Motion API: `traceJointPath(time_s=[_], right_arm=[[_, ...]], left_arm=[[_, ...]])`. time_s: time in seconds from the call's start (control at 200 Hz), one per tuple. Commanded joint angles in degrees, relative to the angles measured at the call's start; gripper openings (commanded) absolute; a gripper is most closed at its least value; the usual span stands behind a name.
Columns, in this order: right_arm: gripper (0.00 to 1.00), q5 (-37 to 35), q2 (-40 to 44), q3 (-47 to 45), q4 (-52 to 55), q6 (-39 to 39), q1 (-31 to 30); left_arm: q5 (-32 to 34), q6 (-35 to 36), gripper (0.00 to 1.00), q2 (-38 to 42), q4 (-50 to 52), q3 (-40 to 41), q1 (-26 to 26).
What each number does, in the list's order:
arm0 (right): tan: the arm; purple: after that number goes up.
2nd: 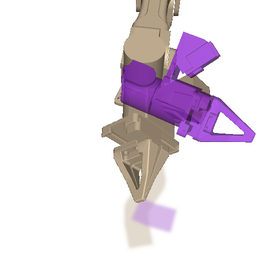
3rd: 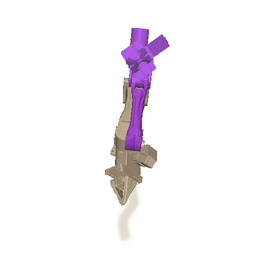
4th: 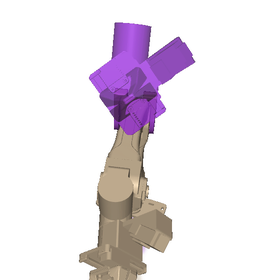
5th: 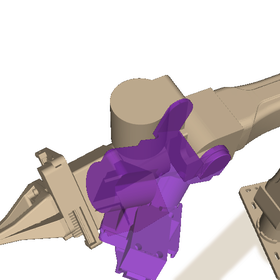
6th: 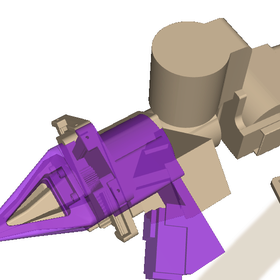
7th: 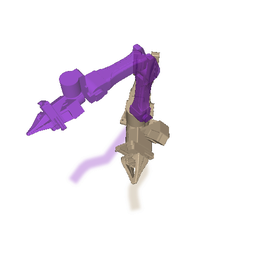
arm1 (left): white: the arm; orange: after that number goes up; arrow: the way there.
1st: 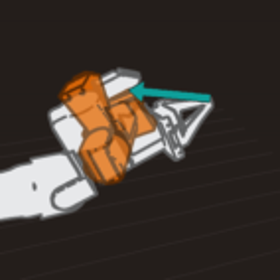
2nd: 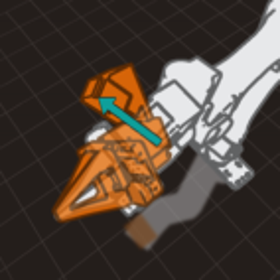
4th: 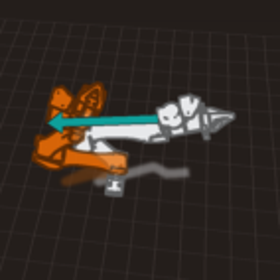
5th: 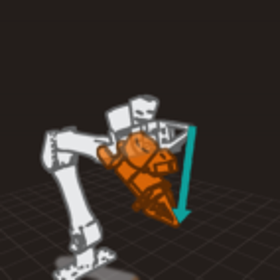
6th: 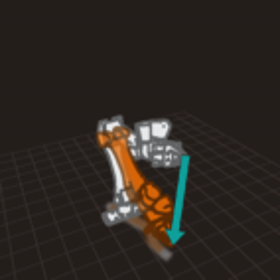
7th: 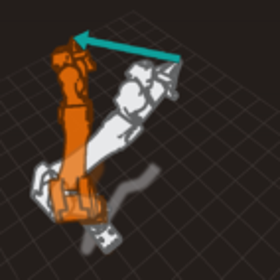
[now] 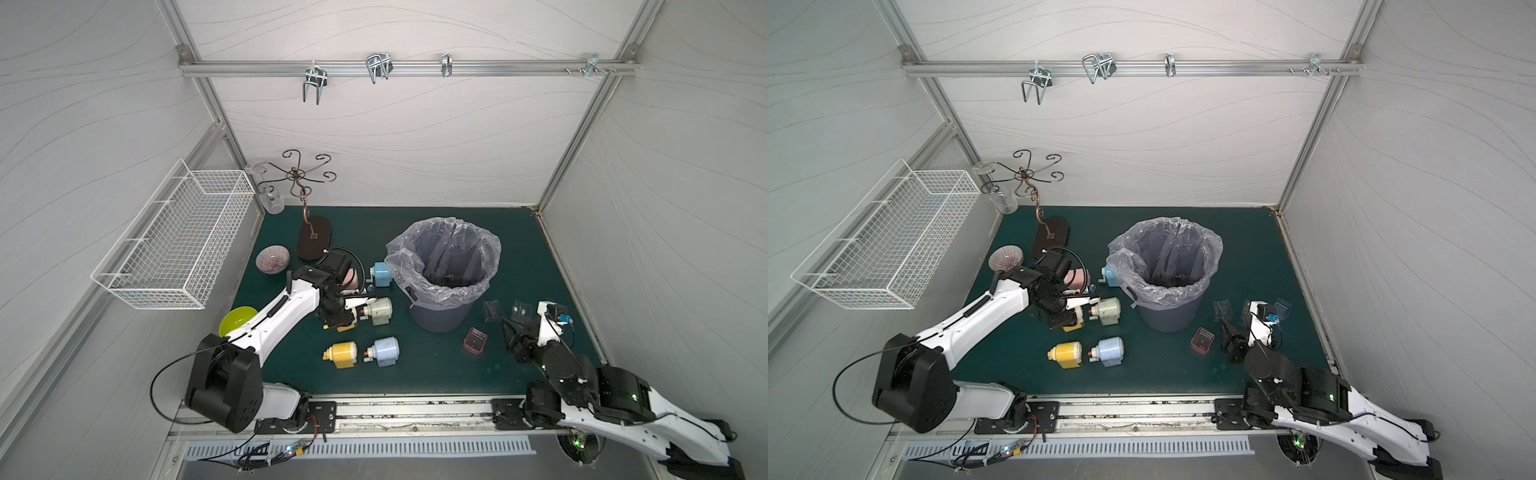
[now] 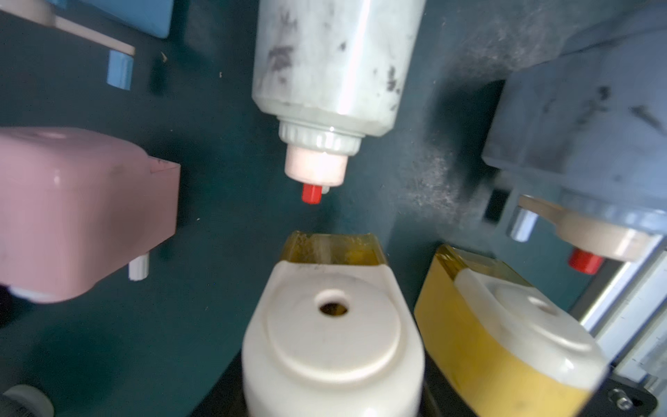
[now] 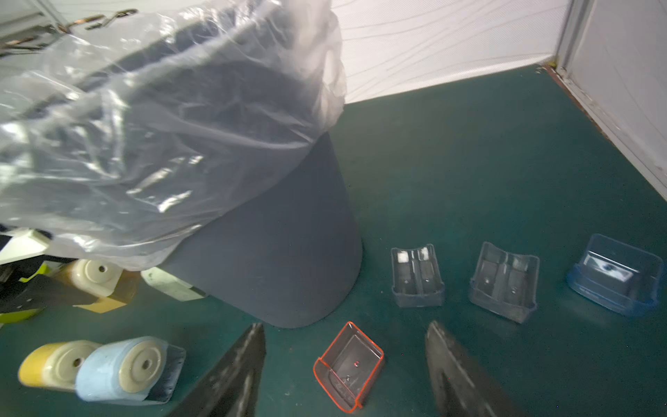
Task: Take out the pencil sharpener tray and clean the shavings
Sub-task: Pick up the pencil sharpener from the center of the board.
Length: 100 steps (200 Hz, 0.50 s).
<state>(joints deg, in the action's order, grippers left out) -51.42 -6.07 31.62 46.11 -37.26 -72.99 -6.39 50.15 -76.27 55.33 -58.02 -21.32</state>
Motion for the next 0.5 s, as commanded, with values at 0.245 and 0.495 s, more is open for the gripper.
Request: traceJointPath(time_s=[0.245, 0.495], right_arm=[[0.9, 27.87, -14.03, 7.03, -18.65, 34.86, 0.35], [0.94, 51.64, -36.9, 16.21, -28.14, 43.27, 2.77]], left_arm=[[-6.39, -1.14, 0.0, 8.45, 18.92, -18.0, -3.59], [-10.77, -3.35, 0.0, 9.42, 24.53, -26.23, -12.7]])
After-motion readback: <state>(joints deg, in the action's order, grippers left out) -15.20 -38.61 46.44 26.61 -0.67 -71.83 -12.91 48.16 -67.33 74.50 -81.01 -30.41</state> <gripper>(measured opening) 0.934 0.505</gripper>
